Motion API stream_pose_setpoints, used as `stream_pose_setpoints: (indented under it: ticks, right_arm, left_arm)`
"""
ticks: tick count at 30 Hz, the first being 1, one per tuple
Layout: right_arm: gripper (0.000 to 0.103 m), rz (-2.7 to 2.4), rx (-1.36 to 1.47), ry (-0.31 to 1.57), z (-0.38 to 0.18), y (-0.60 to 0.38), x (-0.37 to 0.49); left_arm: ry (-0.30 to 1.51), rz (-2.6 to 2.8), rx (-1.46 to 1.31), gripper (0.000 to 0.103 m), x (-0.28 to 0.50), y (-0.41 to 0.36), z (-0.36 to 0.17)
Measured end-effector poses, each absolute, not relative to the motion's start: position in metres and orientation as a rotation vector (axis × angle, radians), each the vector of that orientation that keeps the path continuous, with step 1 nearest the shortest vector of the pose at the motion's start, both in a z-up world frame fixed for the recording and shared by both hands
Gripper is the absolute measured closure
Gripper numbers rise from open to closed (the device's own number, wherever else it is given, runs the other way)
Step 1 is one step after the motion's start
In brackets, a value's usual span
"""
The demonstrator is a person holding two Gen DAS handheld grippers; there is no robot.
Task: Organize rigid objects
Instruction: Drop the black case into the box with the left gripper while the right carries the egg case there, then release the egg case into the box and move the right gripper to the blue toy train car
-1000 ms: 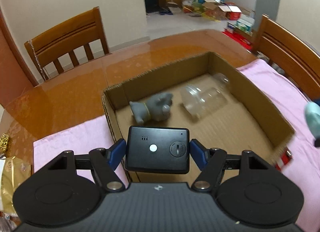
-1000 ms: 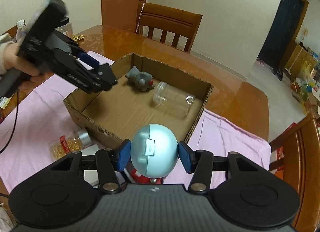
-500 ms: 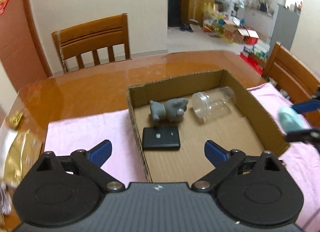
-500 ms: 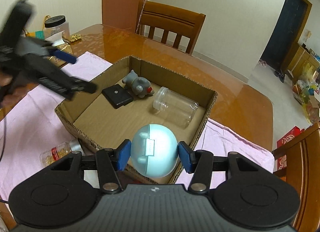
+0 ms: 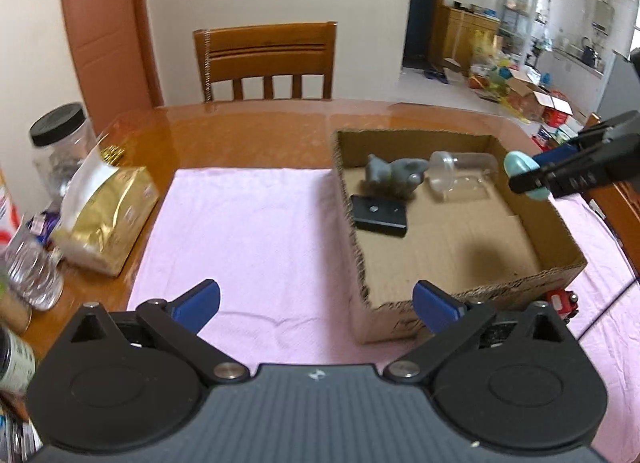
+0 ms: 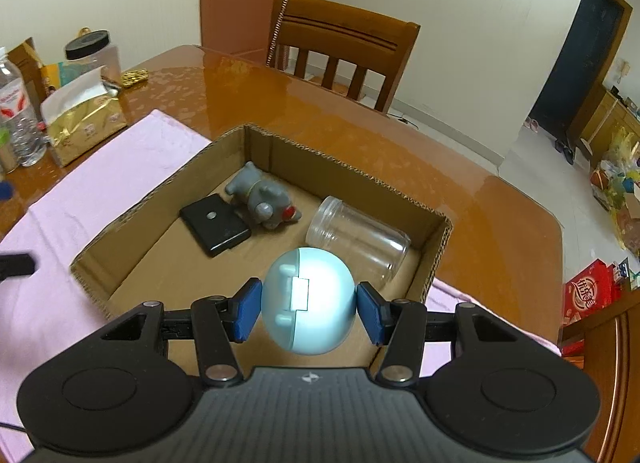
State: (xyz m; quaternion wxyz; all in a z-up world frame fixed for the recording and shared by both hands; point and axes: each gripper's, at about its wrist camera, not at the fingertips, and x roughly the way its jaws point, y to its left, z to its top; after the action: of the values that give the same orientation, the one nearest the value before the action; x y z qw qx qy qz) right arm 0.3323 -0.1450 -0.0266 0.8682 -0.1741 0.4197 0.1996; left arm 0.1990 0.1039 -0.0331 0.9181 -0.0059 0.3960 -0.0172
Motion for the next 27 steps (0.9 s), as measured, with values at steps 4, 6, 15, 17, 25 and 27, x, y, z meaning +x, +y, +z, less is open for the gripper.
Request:
stream_pose_setpoints:
  ticks: [4, 6, 15, 17, 25, 27]
  right_arm:
    - [0.012, 0.392, -0.352, 0.868, -0.029, -0.141, 0.347]
    - [0.005, 0.385, -0.339, 0.829, -0.025, -0.140, 0.347]
    - [0.002, 0.368, -0.325, 0.827, -0.018, -0.142, 0.327]
    - [0.001, 0.358, -0.313, 0.830, -0.017, -0.144, 0.318]
    - [0.000, 0.268, -0.295, 0.863, -0.026, -0.154, 0.284]
    - [0.000, 0.241, -0.272, 0.876, -0.030, -0.158, 0.275]
  left_arm:
    - [0.820, -0.003, -0.015, 0.001, 0.193, 0.111, -0.036]
    - [0.826, 0.001, -0.023, 0.001, 0.192, 0.113, -0.037]
    - [0.824, 0.005, 0.013, 0.001, 0.191, 0.103, -0.038]
    - [0.825, -0.007, 0.008, 0.001, 0.190, 0.101, -0.038]
    - [0.825, -0.014, 0.024, 0.001, 0.180, 0.093, -0.039]
    - [0.830, -0.014, 0.025, 0.001, 0.177, 0.092, -0.041]
